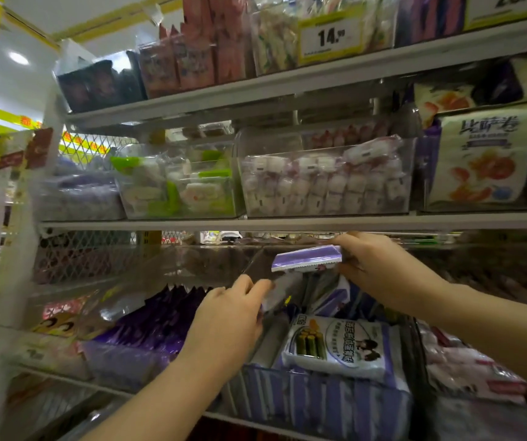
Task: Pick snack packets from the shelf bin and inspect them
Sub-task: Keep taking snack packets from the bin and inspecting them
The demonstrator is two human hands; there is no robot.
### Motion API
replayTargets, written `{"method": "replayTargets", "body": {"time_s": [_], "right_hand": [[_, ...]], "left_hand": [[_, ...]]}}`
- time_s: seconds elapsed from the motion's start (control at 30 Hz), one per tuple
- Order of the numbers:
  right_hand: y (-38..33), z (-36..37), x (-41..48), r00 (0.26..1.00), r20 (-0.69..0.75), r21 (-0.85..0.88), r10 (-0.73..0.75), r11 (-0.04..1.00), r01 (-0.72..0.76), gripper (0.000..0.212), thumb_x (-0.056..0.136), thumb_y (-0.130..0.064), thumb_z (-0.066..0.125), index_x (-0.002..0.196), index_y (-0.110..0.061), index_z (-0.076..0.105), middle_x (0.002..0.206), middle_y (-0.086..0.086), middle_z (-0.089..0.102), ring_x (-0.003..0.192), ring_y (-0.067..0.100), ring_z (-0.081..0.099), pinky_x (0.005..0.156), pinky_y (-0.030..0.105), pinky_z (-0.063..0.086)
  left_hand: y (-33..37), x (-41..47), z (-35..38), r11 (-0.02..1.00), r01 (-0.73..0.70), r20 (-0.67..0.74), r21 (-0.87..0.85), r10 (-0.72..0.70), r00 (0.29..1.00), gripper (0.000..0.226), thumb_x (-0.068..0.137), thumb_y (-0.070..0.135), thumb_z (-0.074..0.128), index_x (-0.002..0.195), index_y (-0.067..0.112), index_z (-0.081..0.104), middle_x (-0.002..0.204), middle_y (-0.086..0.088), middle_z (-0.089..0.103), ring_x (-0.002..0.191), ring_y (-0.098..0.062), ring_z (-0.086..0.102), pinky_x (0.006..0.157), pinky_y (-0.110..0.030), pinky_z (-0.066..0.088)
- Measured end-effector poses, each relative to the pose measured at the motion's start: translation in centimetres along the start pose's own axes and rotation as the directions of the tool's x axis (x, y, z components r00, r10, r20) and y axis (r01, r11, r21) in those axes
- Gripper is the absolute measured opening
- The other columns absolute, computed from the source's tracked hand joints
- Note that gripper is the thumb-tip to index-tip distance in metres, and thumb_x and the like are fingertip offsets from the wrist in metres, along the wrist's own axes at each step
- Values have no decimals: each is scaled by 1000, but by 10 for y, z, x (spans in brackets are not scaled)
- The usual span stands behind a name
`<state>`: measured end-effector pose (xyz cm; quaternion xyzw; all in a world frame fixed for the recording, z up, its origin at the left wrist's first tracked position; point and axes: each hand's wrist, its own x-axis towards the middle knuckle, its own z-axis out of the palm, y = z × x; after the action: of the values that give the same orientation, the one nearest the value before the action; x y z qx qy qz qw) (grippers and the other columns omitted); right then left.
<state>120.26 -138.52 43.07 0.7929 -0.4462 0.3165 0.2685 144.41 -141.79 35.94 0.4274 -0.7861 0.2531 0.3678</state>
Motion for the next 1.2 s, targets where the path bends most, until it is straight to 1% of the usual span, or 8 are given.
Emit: {"method": "replayTargets", "body": {"time_s": [0.2,0.37,0.57,0.7,0.77,0.97,1.1,1.2], "right_hand": [[-7,-4,-5,999,28,-13,20,1000,-20,15,91,-17,59,95,-31,56,82,-26,47,81,-9,49,66,6,38],[-15,-5,-2,998,30,9,63,998,-64,33,93,-20,61,124,-27,57,96,-21,48,87,1,45,76,15,35],[-47,-16,-2,999,19,74,43,996,-44,37,92,-15,62,128,-21,59,114,-7,60,98,10,57,84,21,45],[-90,-13,-9,997,-53,157,-62,985,69,39,89,-6,59,127,-16,61,127,0,60,108,16,60,93,31,51],[-114,-3,-17,990,-84,207,-115,970,131,38,87,-1,61,124,-12,63,126,3,62,106,19,62,92,37,52],[-160,35,-45,979,-129,310,-156,932,189,37,85,-3,63,122,-8,66,127,7,63,113,23,62,96,32,50],[-178,65,-67,971,-53,334,-231,913,235,45,84,-1,68,127,-14,63,139,2,55,122,21,57,98,25,45],[-195,94,-84,968,-21,406,-251,883,238,51,86,7,62,131,-19,60,147,-4,46,130,16,50,104,28,45]], "left_hand": [[6,-10,1,989,-134,292,64,110,950,61,89,28,54,145,36,30,141,8,38,121,-19,51,96,-32,39],[-5,-8,-11,963,39,489,-265,100,866,70,83,35,52,148,40,27,151,17,30,134,-13,39,105,-30,41],[-17,-8,-26,875,207,347,-438,-48,937,50,89,17,48,137,32,51,135,11,53,122,-12,55,91,-18,44],[-26,-16,-44,314,499,350,-807,-426,834,31,101,14,42,85,22,68,86,1,69,75,-19,63,62,-22,50],[-23,-32,-50,77,540,449,-838,-468,762,34,104,23,37,87,16,65,75,-4,68,64,-18,62,52,-23,53],[-31,-98,-53,-401,421,565,-814,-375,735,61,97,58,31,103,13,72,103,-11,74,81,-23,72,74,-37,54],[-40,-134,-53,-471,431,581,-770,-238,778,55,85,50,51,112,7,72,108,-18,72,86,-27,73,69,-36,60],[-42,-167,-40,-348,445,557,-825,-369,744,35,81,28,61,111,11,67,103,-16,73,83,-28,73,65,-38,60]]}}
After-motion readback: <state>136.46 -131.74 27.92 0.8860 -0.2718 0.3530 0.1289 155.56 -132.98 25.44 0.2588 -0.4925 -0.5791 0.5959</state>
